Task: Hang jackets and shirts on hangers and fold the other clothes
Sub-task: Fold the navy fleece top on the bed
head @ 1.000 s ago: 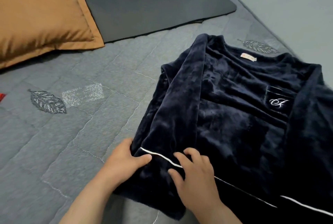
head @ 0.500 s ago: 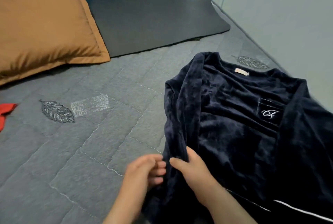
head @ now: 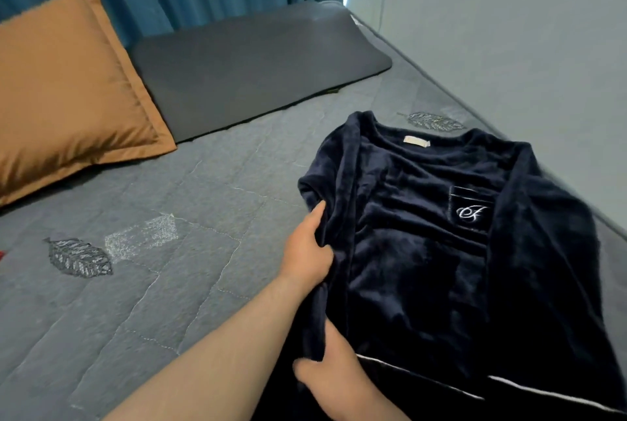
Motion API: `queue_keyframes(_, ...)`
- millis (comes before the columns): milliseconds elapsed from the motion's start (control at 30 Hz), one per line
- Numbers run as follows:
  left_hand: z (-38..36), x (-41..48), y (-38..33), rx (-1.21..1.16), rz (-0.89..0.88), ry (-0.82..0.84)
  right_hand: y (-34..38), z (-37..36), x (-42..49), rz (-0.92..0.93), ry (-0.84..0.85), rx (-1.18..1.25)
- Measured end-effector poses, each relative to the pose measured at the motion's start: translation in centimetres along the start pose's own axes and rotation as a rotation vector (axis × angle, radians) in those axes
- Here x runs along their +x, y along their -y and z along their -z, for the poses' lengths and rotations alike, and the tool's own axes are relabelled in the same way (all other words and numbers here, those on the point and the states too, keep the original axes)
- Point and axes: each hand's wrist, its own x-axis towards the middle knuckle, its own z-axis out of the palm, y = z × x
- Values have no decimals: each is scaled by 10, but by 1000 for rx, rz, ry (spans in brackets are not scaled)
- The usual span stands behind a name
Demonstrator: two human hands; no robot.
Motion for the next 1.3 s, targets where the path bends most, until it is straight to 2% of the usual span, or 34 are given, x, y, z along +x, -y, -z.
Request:
queue_keyframes(167, -31, -2, -49, 33, -47, -3, 14, 58, -27, -50, -41, 138)
queue_keyframes(300, -95, -4, -96, 122, -151, 42, 19, 117, -50, -10, -88, 167)
queue_keyframes(567, -228, -29, -156, 182, -170, 145, -15, 236, -105, -33, -202, 253)
queue_keyframes(867, -333, -62, -194, 419, -289, 204, -38, 320, -148, 12, -326, 257)
queue_keyframes(967, -344, -59, -178, 486, -286, 382, -47, 324, -151, -141, -434, 278)
queue_keyframes(1033, -338, -63, -180, 347, -222, 454, -50, 319, -151, -246, -536, 164)
queue_keyframes(1100, -314, -78, -186, 63, -149, 348, -46, 317, -152, -312, -630, -202)
queue_keyframes(1133, -295, -90, -183, 10, -158, 217, -44, 316, -154, -341, -643, -418)
queue_keyframes(1167, -273, -104, -171, 55, -170, 49, -44, 314, -156, -373, -627, -542)
queue_keyframes(1233, -221, -134, -126, 303, -78, -222, -39, 308, -165, -447, -576, -467)
queue_keyframes(1267, -197, -147, -103, 391, 82, -226, -38, 305, -168, -466, -568, -428)
queue_keyframes(1300, -177, -159, -82, 385, 267, -128, -38, 300, -170, -491, -553, -468)
